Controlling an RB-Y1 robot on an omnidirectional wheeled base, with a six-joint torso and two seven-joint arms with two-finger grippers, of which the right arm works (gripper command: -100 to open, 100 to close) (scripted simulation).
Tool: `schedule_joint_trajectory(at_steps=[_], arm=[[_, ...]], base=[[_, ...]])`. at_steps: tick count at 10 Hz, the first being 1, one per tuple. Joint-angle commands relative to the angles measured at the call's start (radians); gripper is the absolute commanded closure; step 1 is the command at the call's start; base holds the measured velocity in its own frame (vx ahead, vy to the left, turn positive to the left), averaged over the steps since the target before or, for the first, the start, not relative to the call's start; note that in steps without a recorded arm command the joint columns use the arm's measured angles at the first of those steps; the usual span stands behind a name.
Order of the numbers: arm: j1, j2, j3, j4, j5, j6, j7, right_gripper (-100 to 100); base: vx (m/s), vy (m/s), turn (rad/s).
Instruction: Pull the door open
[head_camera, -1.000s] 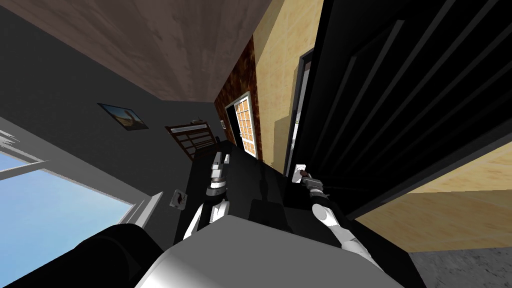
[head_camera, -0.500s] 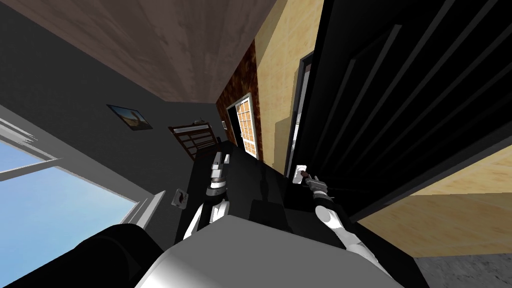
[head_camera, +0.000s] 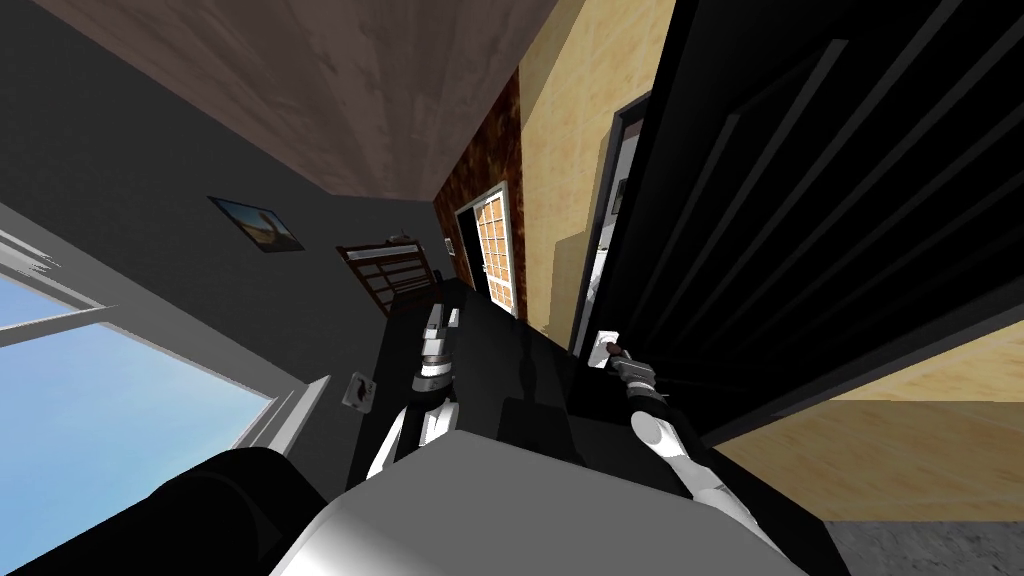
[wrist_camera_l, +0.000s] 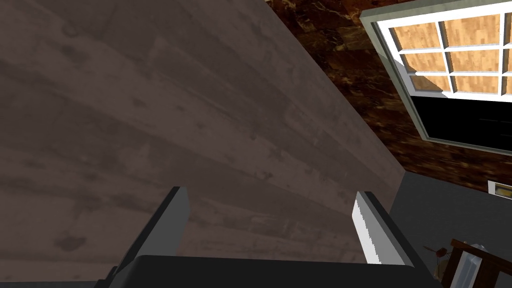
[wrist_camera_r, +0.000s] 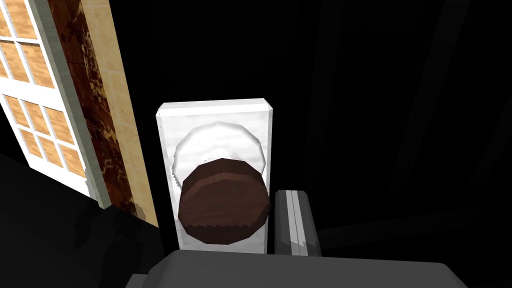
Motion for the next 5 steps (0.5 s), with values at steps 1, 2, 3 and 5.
schedule_joint_trajectory(at_steps=[1, 2, 3, 5], arm=[[0.000, 0.001, 0.002, -0.001, 0.000, 0.001, 0.000, 100], [0.000, 0.001, 0.002, -0.001, 0.000, 0.001, 0.000, 100], [0.003, -0.008, 0.026, -0.014, 0.005, 0.003, -0.010, -100], [0.005, -0.014, 0.047, -0.025, 0.010, 0.004, -0.018, -100]], base=[[0.000, 0.000, 0.000], [0.000, 0.000, 0.000], [-0.137, -0.054, 0.166], [-0.204, -0.060, 0.125]])
